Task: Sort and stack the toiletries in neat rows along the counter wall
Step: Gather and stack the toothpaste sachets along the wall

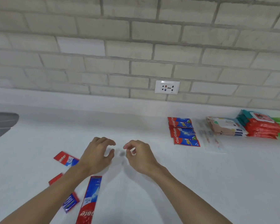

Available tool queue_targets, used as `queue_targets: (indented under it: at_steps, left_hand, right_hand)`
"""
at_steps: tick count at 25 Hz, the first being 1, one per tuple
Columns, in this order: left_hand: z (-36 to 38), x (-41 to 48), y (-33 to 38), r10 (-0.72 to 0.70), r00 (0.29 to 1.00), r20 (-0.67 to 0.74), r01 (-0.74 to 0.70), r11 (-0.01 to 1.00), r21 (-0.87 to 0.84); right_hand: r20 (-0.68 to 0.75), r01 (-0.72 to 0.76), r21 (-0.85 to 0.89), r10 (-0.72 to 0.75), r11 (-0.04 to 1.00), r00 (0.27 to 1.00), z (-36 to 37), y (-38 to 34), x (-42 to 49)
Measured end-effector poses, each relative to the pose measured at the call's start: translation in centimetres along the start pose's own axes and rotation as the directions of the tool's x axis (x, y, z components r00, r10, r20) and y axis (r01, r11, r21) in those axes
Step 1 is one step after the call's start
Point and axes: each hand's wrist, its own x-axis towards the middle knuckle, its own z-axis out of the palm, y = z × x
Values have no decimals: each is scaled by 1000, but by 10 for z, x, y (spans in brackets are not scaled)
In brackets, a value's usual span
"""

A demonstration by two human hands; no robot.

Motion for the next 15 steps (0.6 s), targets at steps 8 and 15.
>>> queue_targets:
  at_steps: [8,15]
  left_hand:
    - [-52,-42,-98,-194,956,222,160,974,160]
    - [-52,-39,-140,-496,793,354,453,868,201]
  right_hand:
    - [150,5,-54,3,999,989,100,-58,-12]
    - [170,88,-380,-25,921,985,146,-71,1]
